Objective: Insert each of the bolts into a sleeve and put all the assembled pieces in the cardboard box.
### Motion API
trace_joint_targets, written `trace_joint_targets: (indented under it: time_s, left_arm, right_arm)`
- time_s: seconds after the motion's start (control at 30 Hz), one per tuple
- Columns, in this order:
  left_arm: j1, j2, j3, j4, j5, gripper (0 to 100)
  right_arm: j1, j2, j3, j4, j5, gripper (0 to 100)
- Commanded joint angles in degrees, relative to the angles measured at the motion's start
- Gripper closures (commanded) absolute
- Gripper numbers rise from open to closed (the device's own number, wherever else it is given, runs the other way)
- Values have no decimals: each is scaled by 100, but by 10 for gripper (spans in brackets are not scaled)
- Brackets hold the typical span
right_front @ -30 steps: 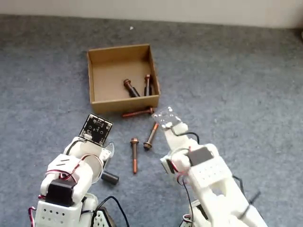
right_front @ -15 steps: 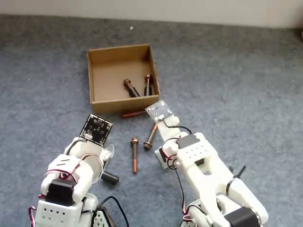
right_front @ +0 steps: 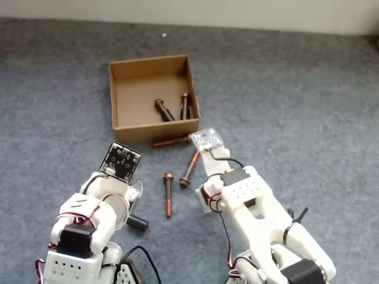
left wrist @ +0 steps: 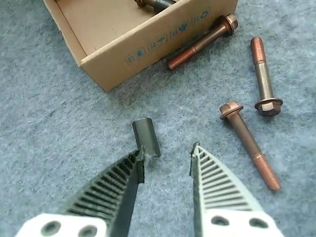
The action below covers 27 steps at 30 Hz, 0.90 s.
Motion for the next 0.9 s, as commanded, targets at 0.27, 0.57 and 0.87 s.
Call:
trace_joint_targets:
  time_s: [0.27,0.57,0.87]
  left_arm:
    - [-75,-4,-22,-35,-88,825]
    - [-31,57,-637,0,-88,821]
    - [84,1490,-1569,9,-88,787]
  right_arm:
    - [40,4,48,-198,-44,961]
    - [66,-716,48,259,-79,993]
    - [233,-2862,910,251,-88,993]
